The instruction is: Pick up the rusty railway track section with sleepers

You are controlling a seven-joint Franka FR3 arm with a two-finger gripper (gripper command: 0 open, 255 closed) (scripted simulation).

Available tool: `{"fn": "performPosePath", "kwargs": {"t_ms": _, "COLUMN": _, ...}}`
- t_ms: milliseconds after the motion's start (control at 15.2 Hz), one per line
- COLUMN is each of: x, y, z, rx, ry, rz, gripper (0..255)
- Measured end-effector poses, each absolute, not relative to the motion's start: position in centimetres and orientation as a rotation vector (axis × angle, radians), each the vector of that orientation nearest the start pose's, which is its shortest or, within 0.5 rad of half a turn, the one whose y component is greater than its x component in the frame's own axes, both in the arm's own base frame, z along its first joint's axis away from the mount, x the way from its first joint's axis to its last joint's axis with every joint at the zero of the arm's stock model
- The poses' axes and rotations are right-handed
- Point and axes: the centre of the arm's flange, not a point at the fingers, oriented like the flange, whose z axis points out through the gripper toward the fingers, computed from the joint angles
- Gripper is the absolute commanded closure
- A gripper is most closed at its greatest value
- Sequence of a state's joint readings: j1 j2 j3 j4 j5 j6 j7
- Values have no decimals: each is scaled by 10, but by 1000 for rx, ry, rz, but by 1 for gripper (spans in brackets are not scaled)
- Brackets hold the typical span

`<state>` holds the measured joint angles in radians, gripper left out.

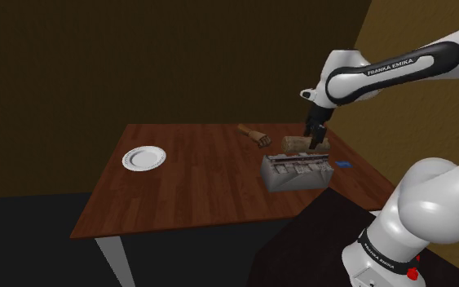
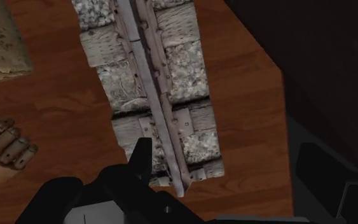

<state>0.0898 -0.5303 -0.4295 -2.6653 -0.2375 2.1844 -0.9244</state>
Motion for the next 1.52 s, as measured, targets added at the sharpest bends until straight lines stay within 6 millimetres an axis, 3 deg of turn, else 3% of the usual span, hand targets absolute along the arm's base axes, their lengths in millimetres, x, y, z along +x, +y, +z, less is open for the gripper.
{"fn": "performPosePath", "kwargs": {"t_ms": 528, "x": 393, "y": -171, "z": 313, "rx": -2733, "ry": -1548, "rz": 8, "gripper": 0}}
{"fn": "performPosePath", "kwargs": {"t_ms": 990, "x": 396, "y": -173, "z": 275, "rx": -2721, "ry": -1573, "rz": 12, "gripper": 0}}
{"fn": "performPosePath", "kwargs": {"t_ms": 1056, "x": 396, "y": -173, "z": 273, "rx": -2721, "ry": -1573, "rz": 12, "gripper": 255}}
{"fn": "performPosePath", "kwargs": {"t_ms": 1518, "x": 396, "y": -174, "z": 271, "rx": -2722, "ry": -1573, "rz": 9, "gripper": 255}}
